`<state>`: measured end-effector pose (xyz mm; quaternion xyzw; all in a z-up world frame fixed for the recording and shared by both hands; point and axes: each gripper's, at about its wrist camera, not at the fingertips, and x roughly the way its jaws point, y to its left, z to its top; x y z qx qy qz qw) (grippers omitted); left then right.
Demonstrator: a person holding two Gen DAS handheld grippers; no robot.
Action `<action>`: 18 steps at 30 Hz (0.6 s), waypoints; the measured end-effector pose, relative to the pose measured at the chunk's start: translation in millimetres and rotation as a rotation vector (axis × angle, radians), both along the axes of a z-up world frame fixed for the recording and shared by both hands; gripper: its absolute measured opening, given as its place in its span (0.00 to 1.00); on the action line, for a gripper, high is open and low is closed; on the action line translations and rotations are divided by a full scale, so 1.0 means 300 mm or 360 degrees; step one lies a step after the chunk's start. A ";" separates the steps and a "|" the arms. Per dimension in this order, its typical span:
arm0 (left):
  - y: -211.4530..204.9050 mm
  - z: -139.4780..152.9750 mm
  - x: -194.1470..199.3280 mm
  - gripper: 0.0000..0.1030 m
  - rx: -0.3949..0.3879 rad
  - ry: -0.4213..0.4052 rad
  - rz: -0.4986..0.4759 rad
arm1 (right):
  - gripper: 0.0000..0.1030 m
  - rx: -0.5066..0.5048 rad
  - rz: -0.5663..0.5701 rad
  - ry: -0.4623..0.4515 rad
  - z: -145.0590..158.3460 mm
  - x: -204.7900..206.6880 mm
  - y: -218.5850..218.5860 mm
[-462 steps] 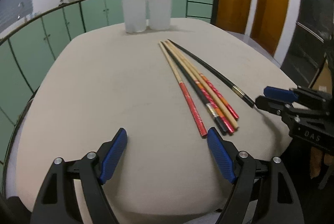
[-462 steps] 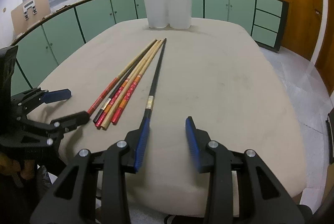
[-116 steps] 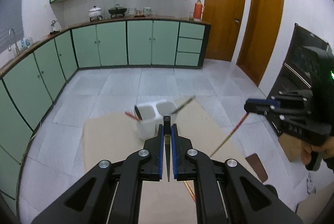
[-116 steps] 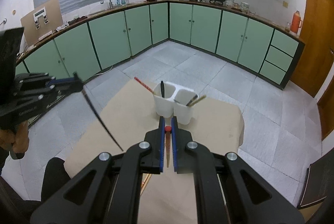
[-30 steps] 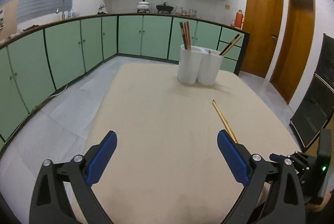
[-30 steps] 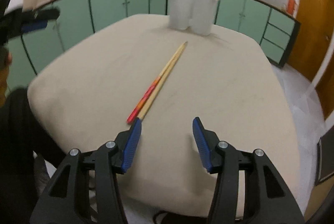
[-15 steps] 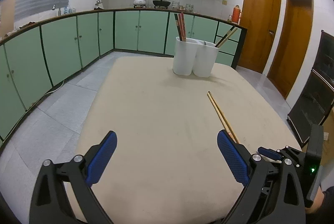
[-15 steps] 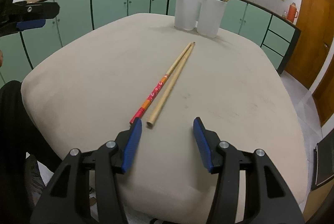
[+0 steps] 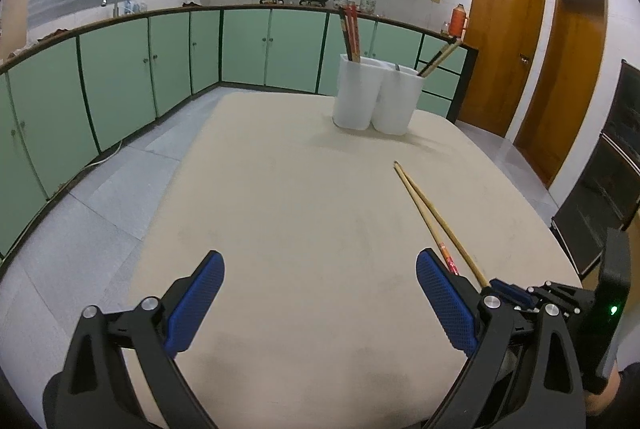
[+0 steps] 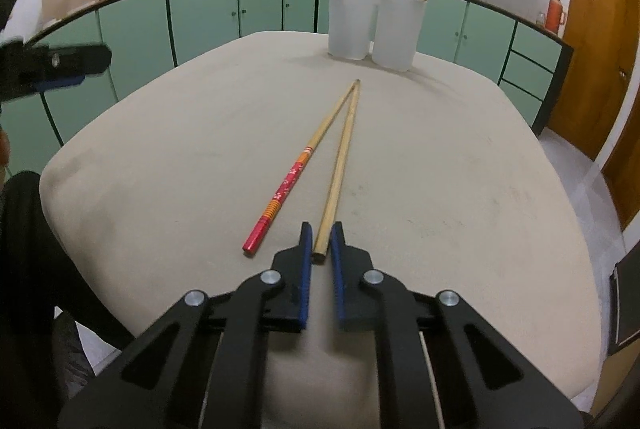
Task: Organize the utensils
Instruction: 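Grasp a red-patterned chopstick with the left tool while the right tool grasps a plain wooden chopstick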
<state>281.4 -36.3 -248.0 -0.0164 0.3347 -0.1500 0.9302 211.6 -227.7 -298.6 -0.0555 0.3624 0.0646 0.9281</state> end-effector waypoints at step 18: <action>-0.386 -0.164 0.010 0.89 0.0078 0.0088 -0.0240 | 0.10 0.0119 -0.0308 0.0009 -0.004 -0.005 -0.274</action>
